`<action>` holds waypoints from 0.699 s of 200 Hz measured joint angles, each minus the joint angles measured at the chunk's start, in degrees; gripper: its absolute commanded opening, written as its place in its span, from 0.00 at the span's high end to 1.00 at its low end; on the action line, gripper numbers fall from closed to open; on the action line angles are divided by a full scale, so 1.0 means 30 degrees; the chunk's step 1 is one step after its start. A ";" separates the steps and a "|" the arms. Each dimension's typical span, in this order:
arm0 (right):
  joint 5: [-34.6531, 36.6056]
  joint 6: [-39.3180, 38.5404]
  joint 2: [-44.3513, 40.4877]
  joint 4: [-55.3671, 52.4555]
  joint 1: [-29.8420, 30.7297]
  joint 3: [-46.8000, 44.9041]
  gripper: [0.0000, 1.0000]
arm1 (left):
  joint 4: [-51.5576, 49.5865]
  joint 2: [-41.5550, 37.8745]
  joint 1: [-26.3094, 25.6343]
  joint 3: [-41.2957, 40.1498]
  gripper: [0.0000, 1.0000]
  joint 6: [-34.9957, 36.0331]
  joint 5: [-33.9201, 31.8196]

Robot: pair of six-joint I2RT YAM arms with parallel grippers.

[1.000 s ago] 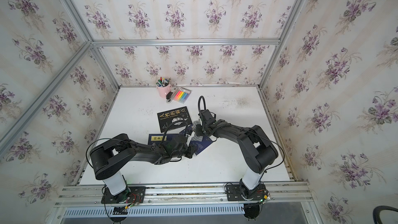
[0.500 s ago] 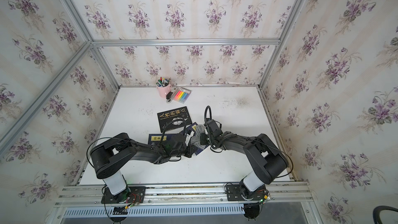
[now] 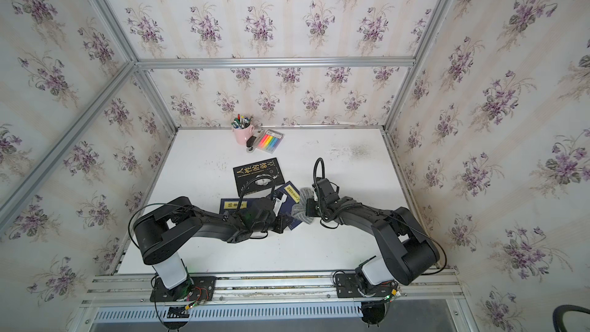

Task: Wipe the cover of the book
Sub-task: Wipe the dirt from the cover of the book.

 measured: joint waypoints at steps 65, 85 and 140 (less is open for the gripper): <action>0.0146 -0.0299 -0.0342 -0.0022 -0.0087 -0.0226 1.00 | -0.0058 0.0080 0.0029 0.0204 1.00 0.0000 0.0022; 0.0612 -0.0386 -0.0444 -0.0138 0.0488 -0.0226 1.00 | -0.0189 0.0248 0.0036 0.0386 1.00 0.0000 0.0022; 0.1938 -0.0634 0.0044 -0.0393 0.2375 0.0168 1.00 | -0.0590 0.0583 0.0109 0.1180 1.00 0.0000 0.0087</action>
